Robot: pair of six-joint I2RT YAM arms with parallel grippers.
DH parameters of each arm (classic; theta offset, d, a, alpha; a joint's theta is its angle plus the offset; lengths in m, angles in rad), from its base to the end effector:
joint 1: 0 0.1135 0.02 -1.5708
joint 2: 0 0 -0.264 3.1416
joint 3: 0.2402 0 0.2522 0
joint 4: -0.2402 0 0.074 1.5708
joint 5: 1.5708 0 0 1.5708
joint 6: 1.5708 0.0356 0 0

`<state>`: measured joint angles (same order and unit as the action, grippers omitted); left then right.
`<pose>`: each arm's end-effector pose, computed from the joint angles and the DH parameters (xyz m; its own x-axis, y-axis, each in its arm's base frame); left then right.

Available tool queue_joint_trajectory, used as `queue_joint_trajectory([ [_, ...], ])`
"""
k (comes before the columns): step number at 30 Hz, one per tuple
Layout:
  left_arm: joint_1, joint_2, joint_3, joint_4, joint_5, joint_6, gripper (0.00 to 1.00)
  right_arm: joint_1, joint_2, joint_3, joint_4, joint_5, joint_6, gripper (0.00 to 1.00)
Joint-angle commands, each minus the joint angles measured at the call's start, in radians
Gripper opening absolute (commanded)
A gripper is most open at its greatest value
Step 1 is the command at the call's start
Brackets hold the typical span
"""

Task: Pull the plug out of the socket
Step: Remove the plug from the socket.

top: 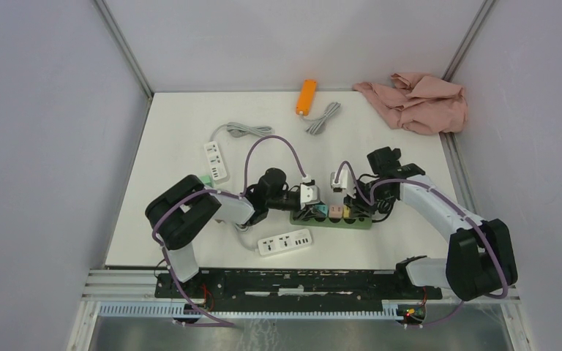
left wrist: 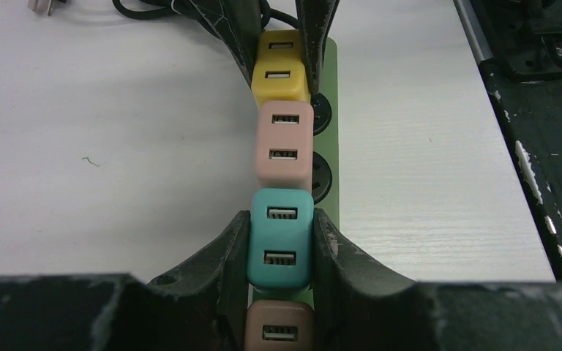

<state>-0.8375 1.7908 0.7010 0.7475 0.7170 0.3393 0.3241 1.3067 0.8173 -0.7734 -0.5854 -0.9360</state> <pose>0.2096 -0.2676 0.1479 0.1124 0.2500 -0.9617 0.9936 -0.0409 0.1055 0.2088 0.0909 0.2074 -0.1941 -0.7732 -0.6037 -0.9789 0.1926 0.0681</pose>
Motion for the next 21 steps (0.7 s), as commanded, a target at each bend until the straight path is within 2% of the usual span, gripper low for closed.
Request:
queue_joint_trajectory([
  [1, 0.001, 0.019, 0.000, -0.013, -0.067, 0.027, 0.03, -0.061, -0.067, 0.032, 0.050, -0.072, -0.007, 0.00],
  [4, 0.000, 0.018, 0.000, -0.013, -0.073, 0.026, 0.03, -0.068, -0.057, 0.001, -0.057, -0.095, -0.161, 0.00],
  [7, 0.000, 0.016, -0.004, -0.004, -0.084, 0.024, 0.03, -0.065, -0.019, 0.040, -0.233, -0.249, -0.336, 0.00],
  [9, 0.000, 0.018, -0.003, -0.003, -0.086, 0.022, 0.03, -0.043, -0.020, 0.041, -0.248, -0.317, -0.358, 0.00],
  [11, 0.000, 0.023, 0.001, -0.006, -0.086, 0.021, 0.03, 0.010, -0.029, 0.027, -0.154, -0.313, -0.260, 0.00],
  [15, 0.000, 0.026, 0.006, -0.014, -0.086, 0.023, 0.03, 0.053, -0.022, 0.039, 0.133, -0.226, 0.123, 0.00],
  [18, 0.000, 0.023, 0.003, -0.013, -0.093, 0.023, 0.03, -0.003, -0.005, 0.076, 0.125, -0.208, 0.155, 0.00],
  [21, 0.000, 0.022, 0.002, -0.011, -0.100, 0.021, 0.03, -0.104, -0.043, 0.057, 0.071, -0.175, 0.078, 0.00],
])
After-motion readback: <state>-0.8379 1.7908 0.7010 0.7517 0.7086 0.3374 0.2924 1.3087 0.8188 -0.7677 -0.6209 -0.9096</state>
